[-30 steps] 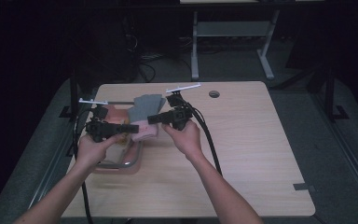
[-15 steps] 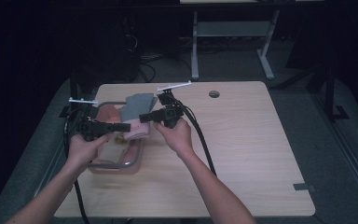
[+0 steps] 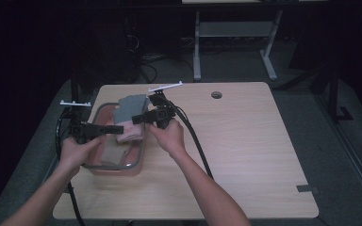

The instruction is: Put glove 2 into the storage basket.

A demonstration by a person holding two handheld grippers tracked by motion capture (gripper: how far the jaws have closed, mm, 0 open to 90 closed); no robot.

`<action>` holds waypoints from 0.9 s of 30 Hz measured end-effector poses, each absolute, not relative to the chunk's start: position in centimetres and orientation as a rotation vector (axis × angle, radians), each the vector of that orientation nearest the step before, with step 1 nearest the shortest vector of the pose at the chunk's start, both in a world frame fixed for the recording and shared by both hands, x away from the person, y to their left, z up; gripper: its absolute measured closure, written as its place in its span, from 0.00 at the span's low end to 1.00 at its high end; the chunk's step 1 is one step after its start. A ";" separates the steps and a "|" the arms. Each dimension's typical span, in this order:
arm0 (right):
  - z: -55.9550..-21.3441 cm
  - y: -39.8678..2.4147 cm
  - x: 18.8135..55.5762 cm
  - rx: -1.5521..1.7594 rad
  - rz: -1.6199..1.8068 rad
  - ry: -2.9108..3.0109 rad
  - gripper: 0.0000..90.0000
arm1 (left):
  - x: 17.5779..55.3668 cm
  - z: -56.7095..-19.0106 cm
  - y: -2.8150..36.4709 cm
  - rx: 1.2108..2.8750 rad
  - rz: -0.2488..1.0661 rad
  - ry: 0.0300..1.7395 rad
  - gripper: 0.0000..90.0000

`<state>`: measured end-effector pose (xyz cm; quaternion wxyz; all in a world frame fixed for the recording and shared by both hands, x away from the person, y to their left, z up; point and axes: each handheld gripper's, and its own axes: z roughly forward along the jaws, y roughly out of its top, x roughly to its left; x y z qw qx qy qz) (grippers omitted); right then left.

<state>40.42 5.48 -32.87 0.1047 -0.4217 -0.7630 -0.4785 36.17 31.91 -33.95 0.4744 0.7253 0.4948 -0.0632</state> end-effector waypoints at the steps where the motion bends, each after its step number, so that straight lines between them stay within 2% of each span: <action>1: -33.0 5.7 40.5 -1.234 -1.414 -2.254 0.79 | 36.2 -34.0 32.0 1.770 -0.157 1.215 0.72; 27: -36.4 9.7 41.3 -1.221 -1.344 -2.199 0.79 | 36.0 -36.7 35.7 1.760 -0.180 1.318 0.71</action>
